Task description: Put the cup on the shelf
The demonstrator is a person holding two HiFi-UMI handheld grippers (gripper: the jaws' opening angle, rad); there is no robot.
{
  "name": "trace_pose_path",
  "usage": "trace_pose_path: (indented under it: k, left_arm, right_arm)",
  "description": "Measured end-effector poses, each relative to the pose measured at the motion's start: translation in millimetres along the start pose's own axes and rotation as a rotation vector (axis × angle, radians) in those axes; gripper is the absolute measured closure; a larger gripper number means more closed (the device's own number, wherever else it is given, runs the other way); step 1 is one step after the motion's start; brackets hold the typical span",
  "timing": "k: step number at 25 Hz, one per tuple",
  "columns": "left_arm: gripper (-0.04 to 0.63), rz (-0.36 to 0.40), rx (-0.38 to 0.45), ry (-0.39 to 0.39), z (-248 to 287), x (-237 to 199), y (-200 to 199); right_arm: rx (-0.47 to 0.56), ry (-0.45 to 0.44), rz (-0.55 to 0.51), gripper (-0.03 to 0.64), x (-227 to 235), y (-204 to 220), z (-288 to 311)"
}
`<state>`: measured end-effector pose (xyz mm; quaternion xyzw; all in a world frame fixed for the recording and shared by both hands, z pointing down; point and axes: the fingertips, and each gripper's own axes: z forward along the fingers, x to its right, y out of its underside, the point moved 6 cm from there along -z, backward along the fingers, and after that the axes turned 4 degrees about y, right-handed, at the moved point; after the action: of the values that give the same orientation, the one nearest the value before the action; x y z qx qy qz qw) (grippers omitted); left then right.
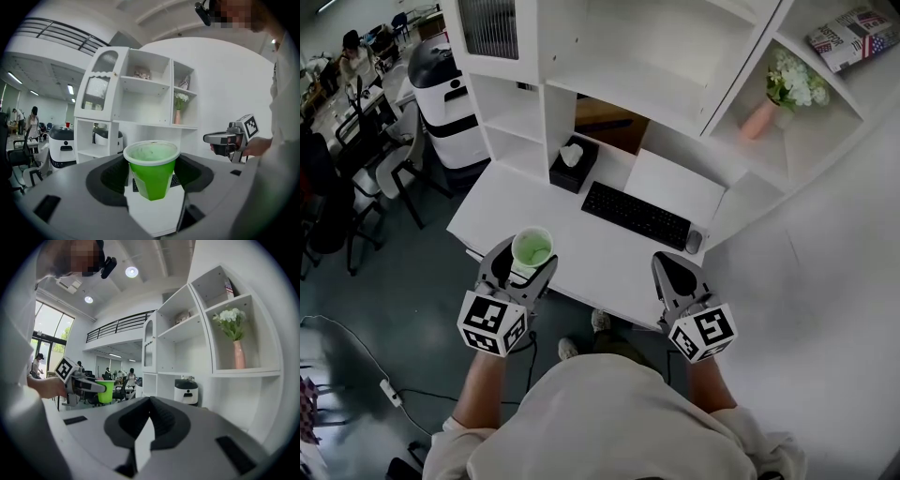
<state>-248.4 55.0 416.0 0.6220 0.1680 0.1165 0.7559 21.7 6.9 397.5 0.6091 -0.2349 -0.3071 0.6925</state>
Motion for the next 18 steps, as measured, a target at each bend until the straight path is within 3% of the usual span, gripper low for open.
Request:
trace_pose_path:
  k: [9,18]
  left_arm:
    - [0.29,0.013,-0.024,0.004,41,-15,-8]
    - [0.29,0.056,-0.008,0.009,86,-33,-47]
  right_arm:
    - [0.014,0.016,0.01,0.612,31,-1,13]
    - [0.028,0.041,0.024,0.612,65,-3,21]
